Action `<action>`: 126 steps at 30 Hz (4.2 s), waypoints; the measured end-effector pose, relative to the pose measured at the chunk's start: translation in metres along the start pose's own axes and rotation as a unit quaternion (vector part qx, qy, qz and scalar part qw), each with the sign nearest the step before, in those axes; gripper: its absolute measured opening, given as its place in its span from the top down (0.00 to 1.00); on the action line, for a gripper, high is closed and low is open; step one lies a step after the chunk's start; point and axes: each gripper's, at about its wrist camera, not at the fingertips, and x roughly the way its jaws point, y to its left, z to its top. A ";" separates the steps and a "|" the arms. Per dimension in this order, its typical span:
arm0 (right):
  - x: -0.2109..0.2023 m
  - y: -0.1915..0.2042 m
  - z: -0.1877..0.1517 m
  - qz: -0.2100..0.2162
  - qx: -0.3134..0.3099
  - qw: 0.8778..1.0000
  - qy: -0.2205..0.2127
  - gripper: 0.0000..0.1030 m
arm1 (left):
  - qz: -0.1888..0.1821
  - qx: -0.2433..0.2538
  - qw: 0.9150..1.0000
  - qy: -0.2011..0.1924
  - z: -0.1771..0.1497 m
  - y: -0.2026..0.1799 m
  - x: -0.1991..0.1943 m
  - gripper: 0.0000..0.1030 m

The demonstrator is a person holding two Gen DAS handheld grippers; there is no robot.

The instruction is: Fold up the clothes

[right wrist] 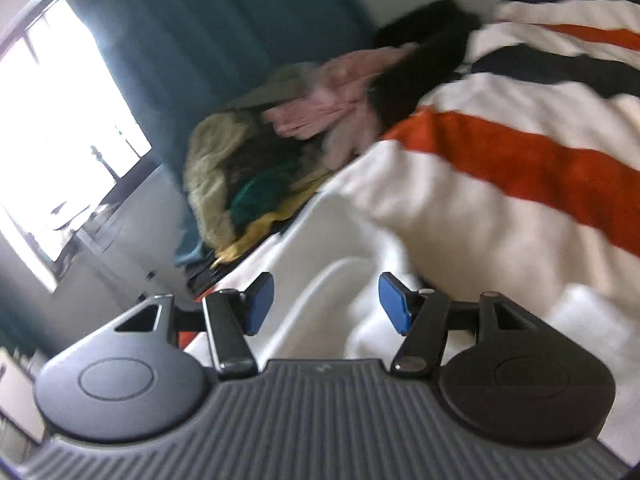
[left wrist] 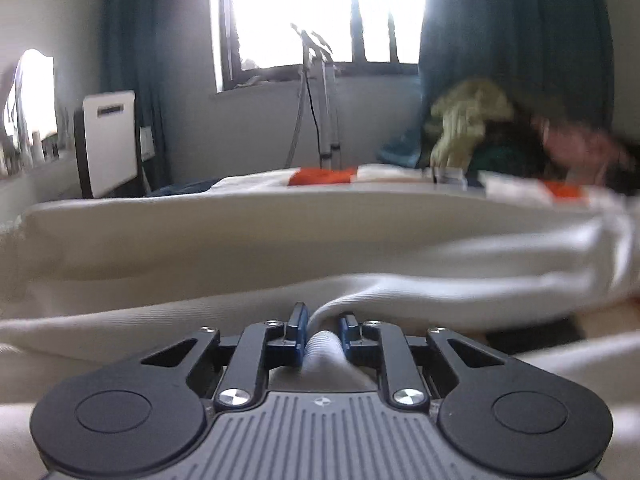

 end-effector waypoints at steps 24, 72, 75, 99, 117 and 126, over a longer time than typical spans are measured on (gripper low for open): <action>-0.024 0.023 0.075 0.042 -0.030 0.997 -0.060 0.95 | -0.056 -0.068 0.995 -0.038 0.016 0.024 -0.053 0.88; -0.053 -0.109 0.015 -0.099 0.087 0.990 0.049 0.85 | -0.039 -0.068 0.996 0.045 -0.004 0.009 -0.103 0.52; -0.081 -0.090 0.016 -0.101 0.044 0.992 0.054 0.59 | -0.035 -0.071 0.996 0.037 -0.002 0.009 -0.124 0.40; -0.244 -0.178 0.001 -0.162 0.260 0.949 0.075 0.26 | 0.151 -0.334 0.929 0.046 -0.044 0.137 -0.271 0.04; -0.197 -0.183 -0.019 -0.099 0.350 0.925 0.113 0.73 | 0.028 -0.581 0.812 0.036 -0.110 0.258 -0.287 0.33; -0.189 -0.181 -0.013 -0.126 0.330 0.931 0.091 0.90 | 0.071 -0.602 0.793 0.056 -0.123 0.250 -0.283 0.62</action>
